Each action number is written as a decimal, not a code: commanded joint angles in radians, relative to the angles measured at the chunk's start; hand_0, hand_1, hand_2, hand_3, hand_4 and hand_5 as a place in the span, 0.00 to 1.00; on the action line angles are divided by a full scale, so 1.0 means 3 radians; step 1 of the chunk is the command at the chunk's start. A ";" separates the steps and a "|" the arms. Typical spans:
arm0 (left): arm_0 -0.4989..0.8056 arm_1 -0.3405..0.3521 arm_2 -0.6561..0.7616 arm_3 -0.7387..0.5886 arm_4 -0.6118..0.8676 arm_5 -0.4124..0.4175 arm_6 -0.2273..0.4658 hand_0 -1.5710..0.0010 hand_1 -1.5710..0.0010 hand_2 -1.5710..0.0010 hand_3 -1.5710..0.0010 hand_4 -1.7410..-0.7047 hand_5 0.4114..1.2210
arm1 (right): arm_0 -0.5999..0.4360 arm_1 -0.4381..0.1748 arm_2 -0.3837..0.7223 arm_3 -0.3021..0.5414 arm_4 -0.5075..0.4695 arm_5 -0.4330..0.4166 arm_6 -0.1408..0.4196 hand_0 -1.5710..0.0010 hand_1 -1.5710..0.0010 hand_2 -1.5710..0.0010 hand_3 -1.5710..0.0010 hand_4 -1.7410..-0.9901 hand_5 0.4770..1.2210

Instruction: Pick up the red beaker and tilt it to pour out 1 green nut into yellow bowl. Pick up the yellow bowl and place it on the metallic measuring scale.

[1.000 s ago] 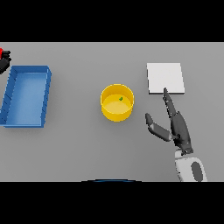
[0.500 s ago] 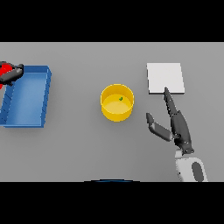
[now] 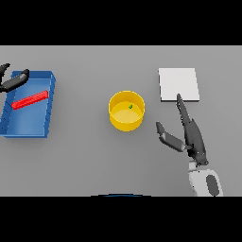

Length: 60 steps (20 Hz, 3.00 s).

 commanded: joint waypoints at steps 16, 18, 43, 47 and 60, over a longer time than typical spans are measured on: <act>0.0142 -0.0101 0.0128 -0.0237 0.0215 0.0081 -0.0184 1.00 1.00 1.00 1.00 0.90 0.34 | -0.1413 -0.1066 0.0994 0.0547 0.1558 0.0863 0.0066 1.00 1.00 1.00 1.00 0.77 0.22; 0.0150 -0.0100 0.0126 -0.0213 0.0212 0.0064 -0.0218 1.00 1.00 1.00 1.00 0.90 0.34 | -0.1614 -0.1088 0.1141 0.0696 0.1689 0.0973 0.0012 1.00 1.00 1.00 1.00 0.77 0.22; 0.0136 -0.0058 0.0130 -0.0220 0.0198 0.0021 -0.0227 1.00 1.00 1.00 1.00 0.92 0.37 | -0.2619 -0.0758 0.1821 0.2109 0.2118 0.1495 -0.0316 0.71 0.74 0.78 0.79 0.50 0.65; 0.0144 -0.0048 0.0132 -0.0198 0.0197 0.0005 -0.0275 1.00 1.00 1.00 1.00 0.92 0.37 | -0.2629 -0.0789 0.1835 0.2021 0.2086 0.1586 -0.0363 0.29 0.30 0.32 0.44 0.22 0.85; 0.0112 -0.0062 0.0093 -0.0221 0.0164 0.0014 -0.0262 1.00 1.00 1.00 1.00 0.94 0.37 | -0.2690 -0.1014 0.1714 0.1607 0.1761 0.1943 -0.0089 0.02 0.02 0.07 0.26 0.01 0.99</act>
